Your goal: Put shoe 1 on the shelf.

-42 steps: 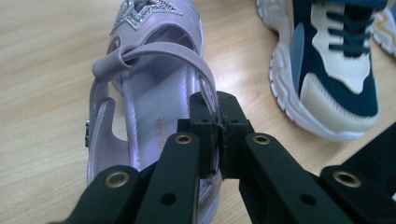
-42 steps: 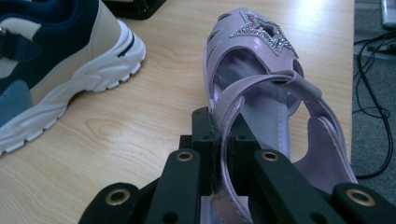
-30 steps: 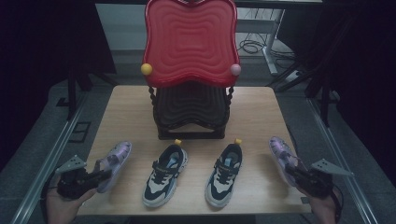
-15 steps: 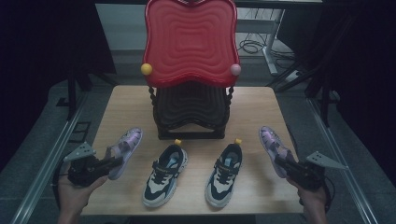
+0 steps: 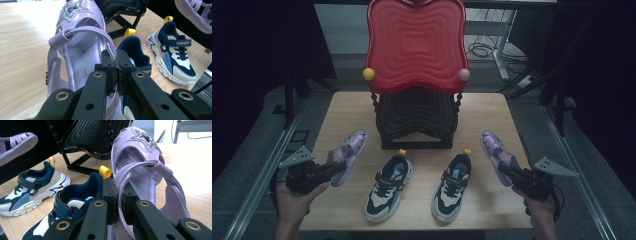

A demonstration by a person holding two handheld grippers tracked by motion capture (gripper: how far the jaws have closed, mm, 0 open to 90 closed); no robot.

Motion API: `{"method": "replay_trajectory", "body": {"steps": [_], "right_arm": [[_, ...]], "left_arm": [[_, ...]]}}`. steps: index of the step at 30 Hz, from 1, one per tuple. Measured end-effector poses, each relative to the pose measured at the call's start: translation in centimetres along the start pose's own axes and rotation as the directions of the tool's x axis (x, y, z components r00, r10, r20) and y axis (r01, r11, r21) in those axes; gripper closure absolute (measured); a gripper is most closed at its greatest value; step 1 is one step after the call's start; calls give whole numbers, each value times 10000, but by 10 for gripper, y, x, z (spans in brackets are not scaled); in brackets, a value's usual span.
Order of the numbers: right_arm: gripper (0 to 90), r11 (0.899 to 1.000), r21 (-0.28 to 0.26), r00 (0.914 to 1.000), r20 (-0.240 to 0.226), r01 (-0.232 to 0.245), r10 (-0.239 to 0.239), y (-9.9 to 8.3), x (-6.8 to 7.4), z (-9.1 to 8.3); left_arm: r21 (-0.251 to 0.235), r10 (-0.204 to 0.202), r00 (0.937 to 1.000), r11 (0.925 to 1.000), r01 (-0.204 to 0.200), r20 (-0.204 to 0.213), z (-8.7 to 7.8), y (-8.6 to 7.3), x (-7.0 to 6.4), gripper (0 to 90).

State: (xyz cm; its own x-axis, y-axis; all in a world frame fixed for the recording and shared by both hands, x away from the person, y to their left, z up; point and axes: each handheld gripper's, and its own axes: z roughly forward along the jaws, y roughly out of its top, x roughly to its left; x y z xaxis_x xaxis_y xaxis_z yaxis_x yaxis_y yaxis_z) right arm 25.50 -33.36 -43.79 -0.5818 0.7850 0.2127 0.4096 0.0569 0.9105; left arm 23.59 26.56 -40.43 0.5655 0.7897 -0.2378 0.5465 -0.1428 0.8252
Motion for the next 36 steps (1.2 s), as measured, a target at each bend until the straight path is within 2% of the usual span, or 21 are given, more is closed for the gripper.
{"method": "replay_trajectory", "body": {"steps": [17,36], "right_arm": [[846,9989,-134,9958,-797,438,-448,18,24,28],[846,9970,-167,9883,-1319,756,-772,32,44,57]], "left_arm": [[-320,193,9992,9993,-182,344,10,14,-11,866],[-458,349,9971,9984,-318,670,29,26,-19,866]]}}
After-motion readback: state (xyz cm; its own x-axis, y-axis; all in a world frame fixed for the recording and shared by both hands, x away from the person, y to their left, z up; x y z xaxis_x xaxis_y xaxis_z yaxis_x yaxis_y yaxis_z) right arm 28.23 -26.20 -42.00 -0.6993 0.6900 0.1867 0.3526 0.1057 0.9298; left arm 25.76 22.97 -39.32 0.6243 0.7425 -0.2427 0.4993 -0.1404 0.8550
